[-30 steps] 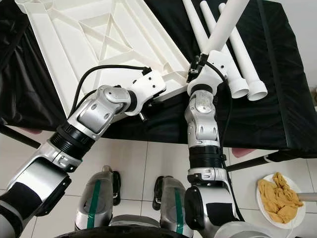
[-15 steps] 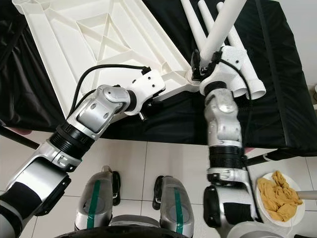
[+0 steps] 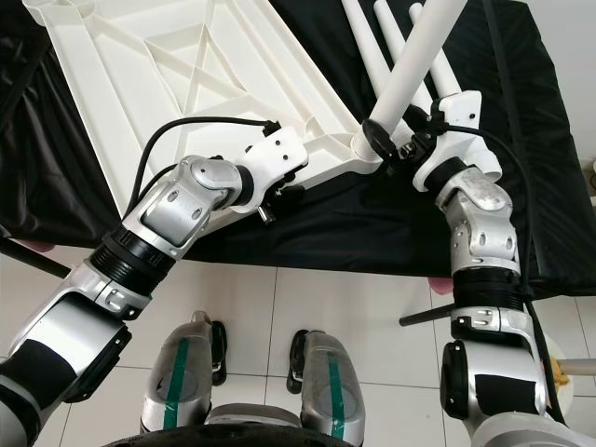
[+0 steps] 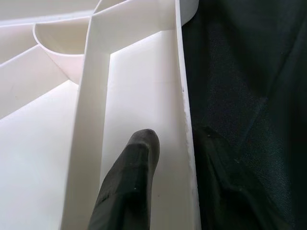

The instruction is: Building children table

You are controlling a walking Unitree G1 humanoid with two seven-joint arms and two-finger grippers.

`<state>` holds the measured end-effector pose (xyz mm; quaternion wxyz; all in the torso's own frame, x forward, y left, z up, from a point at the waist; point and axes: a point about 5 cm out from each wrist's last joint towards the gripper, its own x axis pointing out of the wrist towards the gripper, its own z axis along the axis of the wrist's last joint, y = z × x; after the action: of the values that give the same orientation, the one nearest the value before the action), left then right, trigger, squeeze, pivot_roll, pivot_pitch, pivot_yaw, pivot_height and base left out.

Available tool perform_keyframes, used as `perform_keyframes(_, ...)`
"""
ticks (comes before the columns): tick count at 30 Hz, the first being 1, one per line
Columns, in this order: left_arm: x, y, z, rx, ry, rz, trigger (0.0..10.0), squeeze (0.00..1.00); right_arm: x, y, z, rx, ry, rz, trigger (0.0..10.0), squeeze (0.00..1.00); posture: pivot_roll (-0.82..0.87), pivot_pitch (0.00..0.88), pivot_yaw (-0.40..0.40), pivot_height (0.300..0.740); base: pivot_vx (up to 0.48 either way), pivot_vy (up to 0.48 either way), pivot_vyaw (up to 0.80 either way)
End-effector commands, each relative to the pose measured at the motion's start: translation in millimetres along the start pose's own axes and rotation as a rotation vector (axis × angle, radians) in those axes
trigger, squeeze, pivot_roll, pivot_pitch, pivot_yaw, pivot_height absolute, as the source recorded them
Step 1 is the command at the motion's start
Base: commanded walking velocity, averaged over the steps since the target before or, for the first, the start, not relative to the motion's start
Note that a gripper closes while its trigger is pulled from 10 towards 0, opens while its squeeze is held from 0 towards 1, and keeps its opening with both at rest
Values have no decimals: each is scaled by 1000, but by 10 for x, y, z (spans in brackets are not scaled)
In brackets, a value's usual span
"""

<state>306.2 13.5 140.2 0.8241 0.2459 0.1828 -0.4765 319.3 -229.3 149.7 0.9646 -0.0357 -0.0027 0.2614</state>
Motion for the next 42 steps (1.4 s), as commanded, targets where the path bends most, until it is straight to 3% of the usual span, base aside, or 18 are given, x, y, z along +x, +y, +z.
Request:
perform_keyframes(1,-11,35,3,-1,4,6,10000,0,-25,-44,-10,1,12,35,10000,0,28,27,-30,740,0,0,0)
perform_keyframes(13,-20,50,30,6,-3,6,10000,0,79,-136,-31,-17,15,77,10000,0,32,27,-21,740,0,0,0)
perform_keyframes(27,-29,48,33,9,-3,7,10000,0,326,17,-120,21,-2,128,10000,0,47,26,-21,740,0,0,0)
perform_keyframes(28,-33,48,31,9,-2,8,10000,0,340,43,-155,29,4,129,980,0,53,25,-22,740,0,0,0)
perform_keyframes(29,-36,48,30,9,-2,9,10000,0,348,58,-179,34,7,130,980,0,53,25,-22,740,0,0,0)
perform_keyframes(30,-39,49,29,8,-2,10,10000,0,352,68,-195,42,8,132,0,0,53,25,-22,740,0,0,0)
perform_keyframes(38,-42,53,30,10,-3,12,10000,0,343,75,-244,50,16,129,0,0,54,15,-29,740,0,0,0)
perform_keyframes(39,-41,52,33,10,-4,14,10000,0,340,84,-259,55,16,119,3765,0,54,11,-33,740,0,0,0)
perform_keyframes(40,-40,52,35,10,-6,14,10000,0,341,97,-272,62,17,114,3765,0,54,8,-35,740,0,0,0)
perform_keyframes(41,-39,51,36,10,-7,15,10000,0,348,118,-287,65,18,105,10000,0,53,8,-37,740,0,0,0)
perform_keyframes(42,-39,50,37,9,-8,15,10000,0,353,131,-296,67,18,99,10000,0,53,8,-37,740,0,0,0)
